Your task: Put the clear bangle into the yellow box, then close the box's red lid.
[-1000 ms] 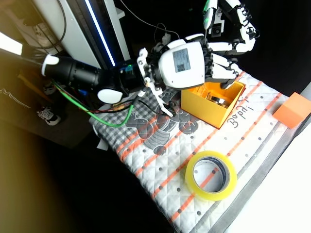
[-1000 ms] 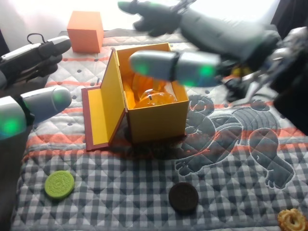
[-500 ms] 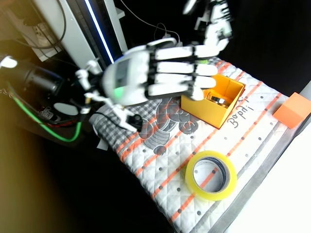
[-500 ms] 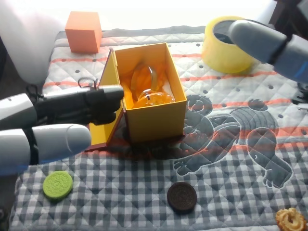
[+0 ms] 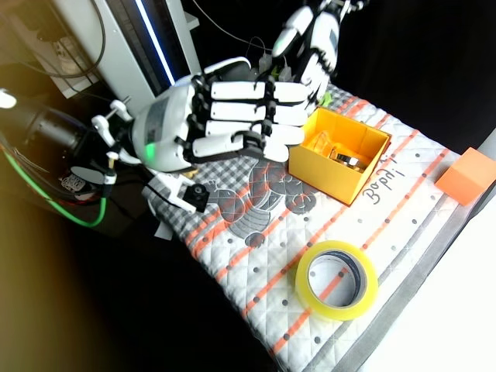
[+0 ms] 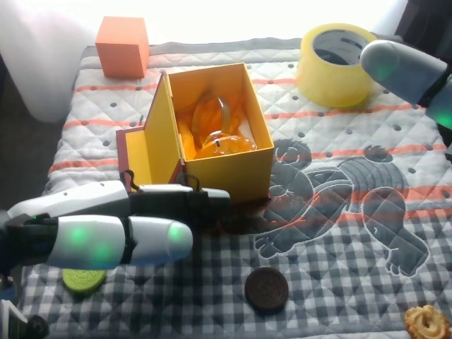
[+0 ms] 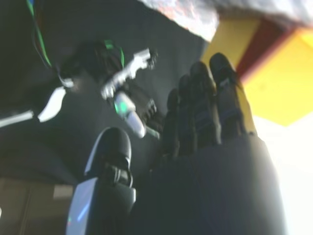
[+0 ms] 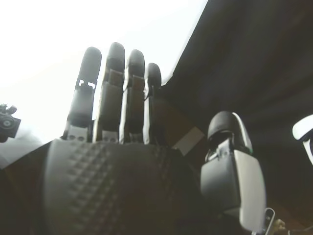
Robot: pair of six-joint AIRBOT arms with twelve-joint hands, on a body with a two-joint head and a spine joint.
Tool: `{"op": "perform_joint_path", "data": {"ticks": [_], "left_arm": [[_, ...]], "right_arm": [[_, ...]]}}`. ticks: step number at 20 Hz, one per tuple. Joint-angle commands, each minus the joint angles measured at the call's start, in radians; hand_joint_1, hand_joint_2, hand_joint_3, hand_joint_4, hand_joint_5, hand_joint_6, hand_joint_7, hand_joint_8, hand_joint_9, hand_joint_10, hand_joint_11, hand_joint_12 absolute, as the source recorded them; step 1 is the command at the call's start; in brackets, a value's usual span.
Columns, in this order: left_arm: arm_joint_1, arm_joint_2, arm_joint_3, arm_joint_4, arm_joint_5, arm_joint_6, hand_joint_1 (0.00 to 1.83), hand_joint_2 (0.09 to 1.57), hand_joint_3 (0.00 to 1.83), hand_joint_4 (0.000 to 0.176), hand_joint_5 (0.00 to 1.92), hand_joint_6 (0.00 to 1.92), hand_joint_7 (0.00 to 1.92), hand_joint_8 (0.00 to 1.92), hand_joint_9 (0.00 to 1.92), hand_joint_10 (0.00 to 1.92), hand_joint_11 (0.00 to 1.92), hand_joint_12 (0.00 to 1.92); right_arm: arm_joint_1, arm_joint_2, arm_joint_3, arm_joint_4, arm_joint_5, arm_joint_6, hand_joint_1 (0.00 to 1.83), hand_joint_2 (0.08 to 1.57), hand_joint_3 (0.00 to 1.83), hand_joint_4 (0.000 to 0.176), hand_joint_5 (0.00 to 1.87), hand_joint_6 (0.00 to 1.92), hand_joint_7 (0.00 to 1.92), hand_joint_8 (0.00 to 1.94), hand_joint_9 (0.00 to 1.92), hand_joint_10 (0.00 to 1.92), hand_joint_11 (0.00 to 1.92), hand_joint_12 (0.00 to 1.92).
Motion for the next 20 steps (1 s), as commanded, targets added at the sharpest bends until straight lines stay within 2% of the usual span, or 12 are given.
{"op": "perform_joint_path", "data": {"ticks": [1,2,5,7,10,12,14,15,20], "left_arm": [[-0.010,-0.010,0.008,-0.017,-0.062,-0.010,0.12,1.38,0.00,0.000,0.19,0.00,0.26,0.00,0.27,0.00,0.15,0.24],[-0.010,-0.016,0.017,-0.021,-0.045,-0.010,0.22,1.32,0.00,0.000,0.21,0.00,0.24,0.00,0.27,0.00,0.22,0.16],[-0.011,-0.021,0.036,-0.023,0.003,-0.009,0.09,1.35,0.01,0.000,0.19,0.00,0.20,0.00,0.23,0.00,0.20,0.12],[-0.011,-0.020,0.042,-0.056,0.019,0.023,0.24,1.30,0.00,0.000,0.25,0.01,0.24,0.01,0.26,0.00,0.26,0.10],[-0.008,-0.020,0.051,-0.175,0.035,0.138,0.25,1.32,0.01,0.000,0.24,0.00,0.20,0.00,0.18,0.00,0.19,0.07],[0.000,-0.016,0.052,-0.220,0.035,0.174,0.24,1.33,0.01,0.000,0.24,0.00,0.19,0.00,0.17,0.00,0.19,0.07],[0.013,-0.004,0.051,-0.254,0.027,0.192,0.33,1.30,0.00,0.000,0.28,0.01,0.19,0.00,0.16,0.00,0.19,0.08],[0.022,0.005,0.048,-0.277,0.018,0.206,0.47,1.25,0.00,0.000,0.26,0.01,0.20,0.01,0.18,0.01,0.22,0.09],[0.067,0.048,0.020,-0.415,-0.047,0.311,0.40,1.26,0.00,0.000,0.23,0.00,0.21,0.01,0.22,0.01,0.26,0.13]], "right_arm": [[0.002,0.006,-0.001,0.002,0.120,0.001,0.04,1.19,0.00,0.000,0.43,0.00,0.56,0.01,0.52,0.02,0.06,1.16],[0.001,0.007,-0.002,0.003,0.120,0.001,0.06,1.20,0.00,0.000,0.43,0.00,0.55,0.00,0.52,0.02,0.06,1.17],[-0.004,0.007,-0.003,0.006,0.120,0.001,0.03,1.21,0.01,0.000,0.40,0.00,0.54,0.00,0.51,0.01,0.04,1.16],[-0.006,0.008,-0.005,0.009,0.120,0.001,0.02,1.22,0.01,0.000,0.39,0.00,0.54,0.00,0.51,0.01,0.04,1.15],[-0.020,0.012,-0.011,0.023,0.128,0.001,0.00,1.25,0.01,0.000,0.39,0.00,0.55,0.00,0.52,0.01,0.05,1.15],[-0.027,0.013,-0.013,0.027,0.131,0.001,0.00,1.24,0.01,0.000,0.39,0.00,0.55,0.00,0.52,0.01,0.05,1.15],[-0.030,0.014,-0.014,0.028,0.132,0.001,0.00,1.24,0.00,0.000,0.38,0.00,0.53,0.00,0.51,0.00,0.04,1.14],[-0.030,0.014,-0.015,0.029,0.132,0.001,0.02,1.23,0.00,0.000,0.37,0.00,0.53,0.00,0.52,0.01,0.05,1.14],[-0.036,0.014,-0.018,0.034,0.132,0.001,0.02,1.23,0.00,0.000,0.36,0.00,0.53,0.00,0.52,0.00,0.05,1.08]]}}
